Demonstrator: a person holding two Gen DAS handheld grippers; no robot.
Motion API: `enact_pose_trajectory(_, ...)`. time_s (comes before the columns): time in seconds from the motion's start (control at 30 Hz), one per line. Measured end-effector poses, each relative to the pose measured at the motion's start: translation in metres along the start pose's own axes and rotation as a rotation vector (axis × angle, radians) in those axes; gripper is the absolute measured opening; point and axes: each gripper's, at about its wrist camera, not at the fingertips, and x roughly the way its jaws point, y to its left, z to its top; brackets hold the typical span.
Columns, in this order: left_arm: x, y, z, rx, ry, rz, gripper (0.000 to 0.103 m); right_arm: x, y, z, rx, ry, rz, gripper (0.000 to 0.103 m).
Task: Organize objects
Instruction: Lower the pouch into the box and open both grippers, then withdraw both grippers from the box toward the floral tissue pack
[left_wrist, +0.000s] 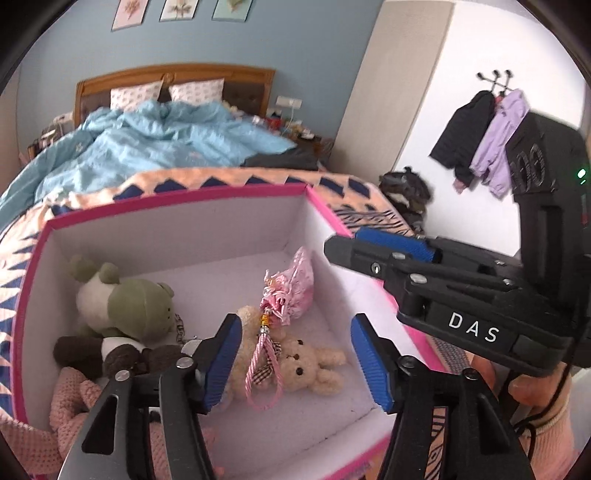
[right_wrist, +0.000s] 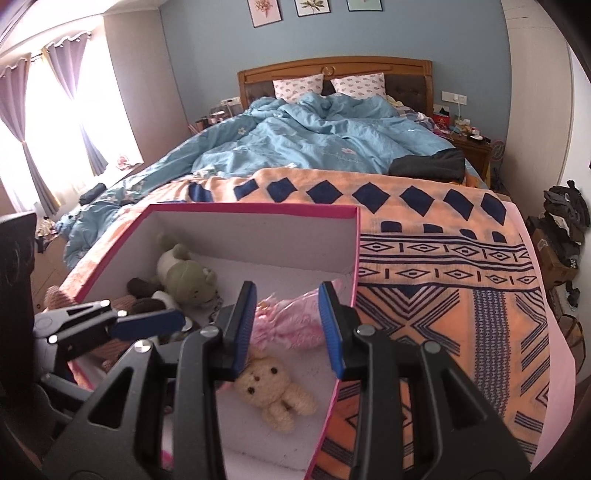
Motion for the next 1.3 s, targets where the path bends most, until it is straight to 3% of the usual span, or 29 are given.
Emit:
enact_pose_trajectory(0.1, -0.023, -0.001, -0.008, 0.024, -0.074, -0.006, 0.076, -0.019, 0.004, -0.01, -0.002, -0.027, 0.06, 0.042)
enact_pose_trajectory(0.3, -0.062, -0.001, -0.032, 0.066, -0.18, -0.037, 0.084, -0.063, 0.015, -0.034, -0.019, -0.094, 0.147, 0.047)
enact_pose_trajectory(0.57, -0.097, -0.011, -0.079, 0.148, -0.26, -0.078, 0.084, -0.103, 0.04, -0.09, -0.088, -0.079, 0.246, 0.047)
enact_pose_trajectory(0.83, -0.075, -0.019, -0.117, 0.165, -0.143, -0.083, 0.084, -0.059, 0.04, -0.136, -0.018, 0.084, 0.232, 0.047)
enact_pose_trajectory(1.03, -0.043, -0.009, -0.13, 0.11, -0.042, -0.085, 0.082, -0.037, 0.028, -0.142, 0.07, 0.12, 0.222, 0.047)
enact_pose_trajectory(1.23, -0.027, 0.002, -0.135, 0.041, 0.024, -0.124, 0.063, -0.023, 0.027, -0.145, 0.098, 0.145, 0.22, 0.046)
enact_pose_trajectory(1.3, -0.024, 0.004, -0.137, 0.027, 0.042, -0.147, 0.057, -0.022, 0.026, -0.147, 0.105, 0.145, 0.231, 0.04)
